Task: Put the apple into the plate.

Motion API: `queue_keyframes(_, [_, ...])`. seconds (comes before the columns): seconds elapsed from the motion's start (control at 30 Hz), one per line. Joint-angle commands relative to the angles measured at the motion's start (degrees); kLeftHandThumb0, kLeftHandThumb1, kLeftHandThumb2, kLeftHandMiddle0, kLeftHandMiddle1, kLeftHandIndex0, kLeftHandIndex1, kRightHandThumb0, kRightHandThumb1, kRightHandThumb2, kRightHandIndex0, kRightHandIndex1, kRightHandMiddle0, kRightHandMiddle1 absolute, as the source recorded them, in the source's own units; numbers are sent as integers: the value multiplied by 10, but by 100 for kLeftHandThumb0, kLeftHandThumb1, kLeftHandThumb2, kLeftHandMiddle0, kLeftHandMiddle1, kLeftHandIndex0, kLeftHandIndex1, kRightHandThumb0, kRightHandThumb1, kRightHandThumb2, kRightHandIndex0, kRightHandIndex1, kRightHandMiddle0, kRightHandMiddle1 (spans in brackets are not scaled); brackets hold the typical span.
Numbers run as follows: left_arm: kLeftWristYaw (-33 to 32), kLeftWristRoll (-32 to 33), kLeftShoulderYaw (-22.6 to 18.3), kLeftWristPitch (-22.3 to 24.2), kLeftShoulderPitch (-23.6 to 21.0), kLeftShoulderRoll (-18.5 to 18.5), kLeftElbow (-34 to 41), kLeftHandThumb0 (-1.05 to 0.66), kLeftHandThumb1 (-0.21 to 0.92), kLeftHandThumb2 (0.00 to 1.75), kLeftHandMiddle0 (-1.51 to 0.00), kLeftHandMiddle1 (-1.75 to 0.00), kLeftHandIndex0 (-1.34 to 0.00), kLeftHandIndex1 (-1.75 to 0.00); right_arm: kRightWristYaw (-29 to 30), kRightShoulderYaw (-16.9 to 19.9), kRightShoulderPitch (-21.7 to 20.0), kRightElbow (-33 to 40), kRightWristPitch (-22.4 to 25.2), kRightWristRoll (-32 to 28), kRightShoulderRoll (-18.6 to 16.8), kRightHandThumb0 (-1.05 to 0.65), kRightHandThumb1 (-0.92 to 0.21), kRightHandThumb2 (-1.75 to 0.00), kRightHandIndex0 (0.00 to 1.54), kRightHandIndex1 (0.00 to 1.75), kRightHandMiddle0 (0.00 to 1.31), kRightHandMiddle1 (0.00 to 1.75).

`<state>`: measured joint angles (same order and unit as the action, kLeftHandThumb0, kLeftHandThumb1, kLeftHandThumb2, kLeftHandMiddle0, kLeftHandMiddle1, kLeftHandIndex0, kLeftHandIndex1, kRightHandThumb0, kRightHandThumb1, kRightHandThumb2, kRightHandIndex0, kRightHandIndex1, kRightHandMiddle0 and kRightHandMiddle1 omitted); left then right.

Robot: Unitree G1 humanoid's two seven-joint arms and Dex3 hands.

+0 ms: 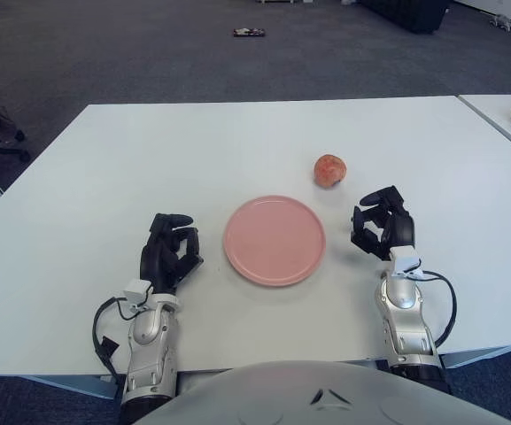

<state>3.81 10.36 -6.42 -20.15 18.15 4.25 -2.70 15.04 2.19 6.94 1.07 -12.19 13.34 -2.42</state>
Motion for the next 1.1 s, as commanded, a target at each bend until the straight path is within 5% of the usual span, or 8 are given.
queue_keyframes(0.0, [0, 3, 3, 17, 1, 3, -13, -39, 63, 92, -99, -175, -37, -175, 6, 1, -41, 14, 25, 24, 15, -38, -67, -87, 64, 140, 34, 175])
queue_keyframes(0.23, [-2, -4, 4, 16, 0, 2, -14, -39, 63, 93, -99, -175, -38, -175, 5, -20, -91, 11, 39, 85, 47, -35, -87, -59, 57, 136, 22, 175])
queue_keyframes(0.3, [-2, -6, 4, 16, 0, 2, -14, -39, 63, 93, -99, -175, -38, -175, -6, -34, -111, -5, 52, 114, 72, -35, -90, -56, 44, 135, 20, 175])
queue_keyframes(0.43, [1, -2, 4, 14, 0, 3, -17, -39, 64, 92, -99, -175, -37, -175, -47, -64, -163, -41, 101, 182, 129, -54, -73, -82, 9, 87, 4, 113])
queue_keyframes(0.73, [-5, -20, 10, 6, 2, 1, -12, -39, 65, 90, -99, -175, -36, -175, -130, -113, -251, -84, 221, 234, 160, -79, -66, -74, 0, 11, 0, 20])
queue_keyframes(0.93, [-9, -25, 8, 13, 3, 2, -13, -39, 64, 91, -100, -175, -37, -175, -130, -128, -323, -193, 235, 218, 149, -89, -60, -65, 0, 1, 0, 2])
queue_keyframes(1.07, [-6, -18, 7, 10, 3, 3, -15, -39, 63, 92, -101, -175, -37, -175, -114, -128, -371, -286, 221, 200, 141, -76, -39, -77, 0, 0, 0, 0])
